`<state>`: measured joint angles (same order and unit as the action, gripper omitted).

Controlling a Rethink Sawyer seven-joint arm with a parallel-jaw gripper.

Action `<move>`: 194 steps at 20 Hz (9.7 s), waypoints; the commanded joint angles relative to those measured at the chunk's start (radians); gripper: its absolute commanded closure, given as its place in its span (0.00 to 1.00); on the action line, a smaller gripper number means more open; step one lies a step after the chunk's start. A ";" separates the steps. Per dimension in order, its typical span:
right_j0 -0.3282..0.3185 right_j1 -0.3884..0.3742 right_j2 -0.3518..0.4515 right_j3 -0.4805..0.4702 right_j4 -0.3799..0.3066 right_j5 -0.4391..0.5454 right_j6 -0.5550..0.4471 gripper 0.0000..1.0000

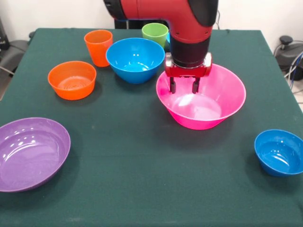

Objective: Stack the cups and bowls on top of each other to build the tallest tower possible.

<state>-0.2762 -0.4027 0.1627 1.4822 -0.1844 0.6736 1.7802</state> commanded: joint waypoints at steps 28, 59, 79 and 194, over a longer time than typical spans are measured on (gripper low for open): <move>-0.067 0.001 0.142 -0.167 -0.047 0.202 -0.131 0.00; -0.160 -0.105 0.240 0.016 0.050 0.174 -0.098 0.00; -0.166 -0.078 0.245 -0.076 -0.084 0.162 -0.182 0.00; -0.212 -0.153 0.323 -0.067 -0.281 0.110 0.005 0.00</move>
<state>-0.4737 -0.6259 0.4567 1.3394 -0.4935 0.7998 1.7802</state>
